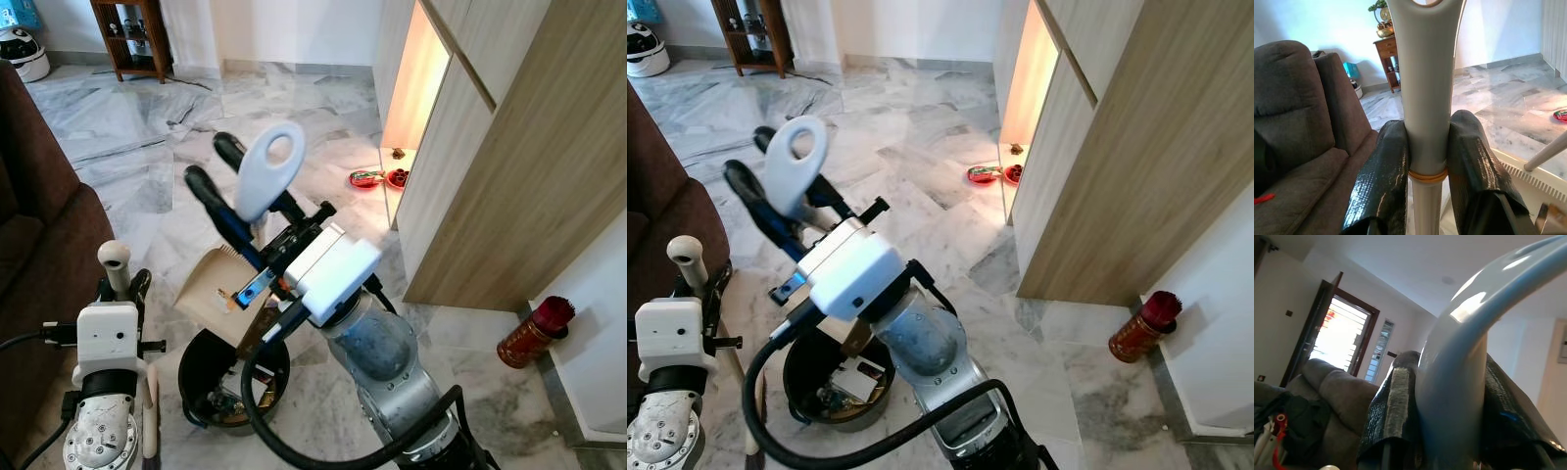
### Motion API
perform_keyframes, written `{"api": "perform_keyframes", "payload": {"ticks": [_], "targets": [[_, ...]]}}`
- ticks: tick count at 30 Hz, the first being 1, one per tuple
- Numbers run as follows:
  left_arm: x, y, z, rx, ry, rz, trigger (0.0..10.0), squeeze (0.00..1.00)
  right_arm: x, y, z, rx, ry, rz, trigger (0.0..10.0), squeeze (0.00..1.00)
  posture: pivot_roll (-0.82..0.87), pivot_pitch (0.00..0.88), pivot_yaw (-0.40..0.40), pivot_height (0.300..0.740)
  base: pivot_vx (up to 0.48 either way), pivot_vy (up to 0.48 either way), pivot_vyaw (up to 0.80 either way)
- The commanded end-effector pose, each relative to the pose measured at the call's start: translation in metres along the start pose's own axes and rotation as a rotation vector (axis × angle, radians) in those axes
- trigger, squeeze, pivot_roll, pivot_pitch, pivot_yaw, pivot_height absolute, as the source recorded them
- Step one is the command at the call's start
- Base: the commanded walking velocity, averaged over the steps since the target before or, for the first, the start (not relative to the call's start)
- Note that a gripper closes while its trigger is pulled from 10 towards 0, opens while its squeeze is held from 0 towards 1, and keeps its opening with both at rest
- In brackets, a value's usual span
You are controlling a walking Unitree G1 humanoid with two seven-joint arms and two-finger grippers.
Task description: Sweep floor
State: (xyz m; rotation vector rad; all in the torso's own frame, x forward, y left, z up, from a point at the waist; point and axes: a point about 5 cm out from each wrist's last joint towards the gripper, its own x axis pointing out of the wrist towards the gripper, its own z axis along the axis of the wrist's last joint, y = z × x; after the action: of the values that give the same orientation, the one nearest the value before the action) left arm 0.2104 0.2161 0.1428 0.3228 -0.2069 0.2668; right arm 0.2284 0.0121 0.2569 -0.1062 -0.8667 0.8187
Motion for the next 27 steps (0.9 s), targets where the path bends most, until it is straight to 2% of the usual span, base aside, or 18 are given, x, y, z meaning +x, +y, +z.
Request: {"api": "perform_keyframes", "payload": {"ticks": [1,10,13,15,17,20,21,23,27], "targets": [[0.002,0.001,0.004,0.027,-0.037,-0.001,10.0,0.0,0.005,0.0,0.024,-0.056,-0.133,0.019,10.0,0.0,0.08,0.1,-0.022,0.74,0.0,0.0,0.0],[0.002,0.0,0.003,0.025,-0.033,0.002,10.0,0.0,0.005,0.0,0.02,-0.055,-0.107,0.033,10.0,0.0,0.08,0.099,-0.027,0.74,0.0,0.0,0.0],[0.001,-0.001,0.003,0.024,-0.033,-0.001,10.0,0.0,0.002,-0.007,0.011,-0.063,-0.057,-0.022,10.0,0.0,0.08,0.098,-0.029,0.74,0.0,0.0,0.0],[0.001,-0.002,0.003,0.019,-0.033,-0.001,10.0,0.0,-0.003,-0.032,-0.006,-0.081,0.047,-0.156,10.0,0.0,0.08,0.097,-0.029,0.74,0.0,0.0,0.0],[0.001,-0.003,0.003,0.016,-0.034,-0.005,10.0,0.0,-0.011,-0.054,-0.018,-0.147,0.117,-0.228,10.0,0.0,0.08,0.097,-0.028,0.74,0.0,0.0,0.0],[0.001,-0.004,0.003,0.014,-0.034,-0.008,10.0,0.0,-0.019,-0.078,-0.027,-0.261,0.178,-0.278,10.0,0.0,0.07,0.097,-0.028,0.74,0.0,0.0,0.0],[0.001,-0.004,0.003,0.012,-0.034,-0.01,10.0,0.0,-0.025,-0.093,-0.03,-0.301,0.202,-0.315,10.0,0.0,0.07,0.098,-0.027,0.74,0.0,0.0,0.0],[0.001,-0.004,0.003,0.01,-0.035,-0.013,10.0,0.0,-0.034,-0.109,-0.035,-0.345,0.249,-0.354,10.0,0.0,0.07,0.098,-0.027,0.74,0.0,0.0,0.0],[0.001,-0.006,0.002,0.006,-0.033,-0.016,10.0,0.0,-0.047,-0.121,-0.043,-0.348,0.307,-0.394,10.0,0.0,0.07,0.1,-0.027,0.74,0.0,0.0,0.0]]}}
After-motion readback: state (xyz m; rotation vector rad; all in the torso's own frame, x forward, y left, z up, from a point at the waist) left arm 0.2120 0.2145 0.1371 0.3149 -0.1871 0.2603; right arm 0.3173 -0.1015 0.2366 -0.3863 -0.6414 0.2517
